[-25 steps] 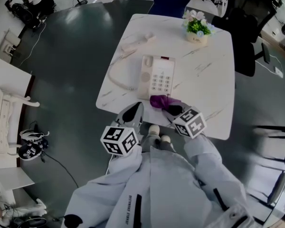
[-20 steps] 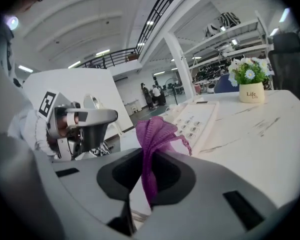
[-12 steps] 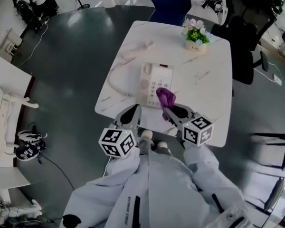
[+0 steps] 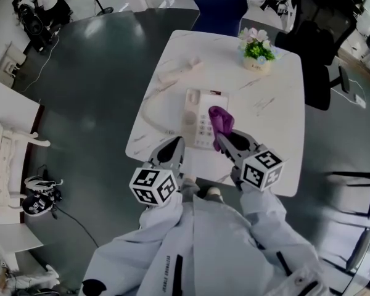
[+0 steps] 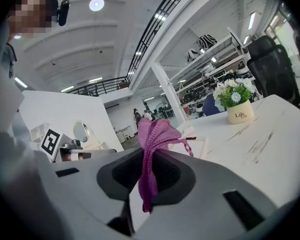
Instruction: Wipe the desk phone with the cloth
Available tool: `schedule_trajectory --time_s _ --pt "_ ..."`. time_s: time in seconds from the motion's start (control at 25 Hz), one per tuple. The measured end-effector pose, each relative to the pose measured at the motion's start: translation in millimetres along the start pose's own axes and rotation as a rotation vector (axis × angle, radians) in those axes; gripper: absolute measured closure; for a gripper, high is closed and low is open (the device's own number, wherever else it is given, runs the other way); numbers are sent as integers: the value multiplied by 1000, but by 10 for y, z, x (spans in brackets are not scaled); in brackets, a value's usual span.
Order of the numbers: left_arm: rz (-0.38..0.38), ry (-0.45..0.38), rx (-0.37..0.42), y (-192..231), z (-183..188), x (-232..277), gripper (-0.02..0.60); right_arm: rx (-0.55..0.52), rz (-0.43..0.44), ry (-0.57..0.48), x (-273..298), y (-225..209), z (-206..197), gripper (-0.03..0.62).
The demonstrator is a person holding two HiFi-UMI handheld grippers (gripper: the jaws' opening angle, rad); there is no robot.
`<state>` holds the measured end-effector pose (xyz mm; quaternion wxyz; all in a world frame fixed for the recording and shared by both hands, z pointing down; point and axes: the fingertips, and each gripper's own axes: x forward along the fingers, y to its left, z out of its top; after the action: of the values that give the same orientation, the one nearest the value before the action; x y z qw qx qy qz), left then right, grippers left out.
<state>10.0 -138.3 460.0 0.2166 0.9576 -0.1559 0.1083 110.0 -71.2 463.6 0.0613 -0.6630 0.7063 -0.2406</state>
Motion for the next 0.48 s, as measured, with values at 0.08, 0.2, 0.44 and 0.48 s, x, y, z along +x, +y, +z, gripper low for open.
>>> schedule_trajectory --time_s 0.08,0.2,0.44,0.48 --pt "-11 8 1 68 36 63 583 -11 -19 -11 72 -43 78 557" --pt "-28 22 -2 183 81 163 584 -13 -51 -29 177 -116 188 557" --pt "-58 43 -4 416 174 342 583 -33 -110 -54 421 -276 398 557" --pt "-62 45 -5 453 187 367 584 -41 -119 -55 463 -300 430 557"
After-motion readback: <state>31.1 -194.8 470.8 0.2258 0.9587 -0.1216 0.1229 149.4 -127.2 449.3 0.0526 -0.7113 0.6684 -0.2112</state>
